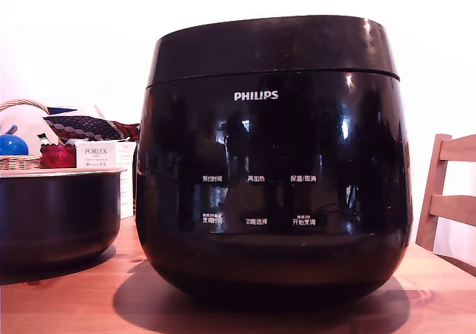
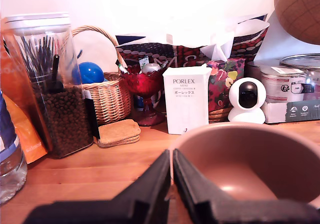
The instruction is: Open the rice cooker by pressing the large metal button on the top of its lid with medium force
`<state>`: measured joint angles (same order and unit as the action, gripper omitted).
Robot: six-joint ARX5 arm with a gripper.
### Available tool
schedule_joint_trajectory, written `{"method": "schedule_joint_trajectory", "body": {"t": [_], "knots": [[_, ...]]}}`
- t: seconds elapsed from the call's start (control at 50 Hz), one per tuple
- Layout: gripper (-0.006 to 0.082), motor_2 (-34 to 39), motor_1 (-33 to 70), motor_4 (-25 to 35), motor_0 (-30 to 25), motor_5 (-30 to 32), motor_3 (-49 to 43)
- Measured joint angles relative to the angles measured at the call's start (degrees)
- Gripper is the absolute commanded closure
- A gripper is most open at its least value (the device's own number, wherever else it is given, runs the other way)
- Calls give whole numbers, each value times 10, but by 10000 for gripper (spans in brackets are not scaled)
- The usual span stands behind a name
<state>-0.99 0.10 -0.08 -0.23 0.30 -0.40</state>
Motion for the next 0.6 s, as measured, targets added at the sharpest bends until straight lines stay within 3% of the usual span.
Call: {"method": "schedule_joint_trajectory", "body": {"t": [0.04,0.06,0.16,0.38,0.44,0.46,0.52,0.54,0.58,0.6], "knots": [[789,0,-1,0,7,0,-5],[789,0,-3,43,17,-2,-9],[789,0,-3,64,48,-2,-15],[789,0,-3,98,43,-8,-9],[789,0,-3,102,43,-35,6],[789,0,-3,111,43,-76,14],[789,0,-3,120,43,-83,32],[789,0,-3,122,43,-134,35],[789,0,-3,126,44,-137,38],[789,-1,-3,143,43,-170,39]]}}
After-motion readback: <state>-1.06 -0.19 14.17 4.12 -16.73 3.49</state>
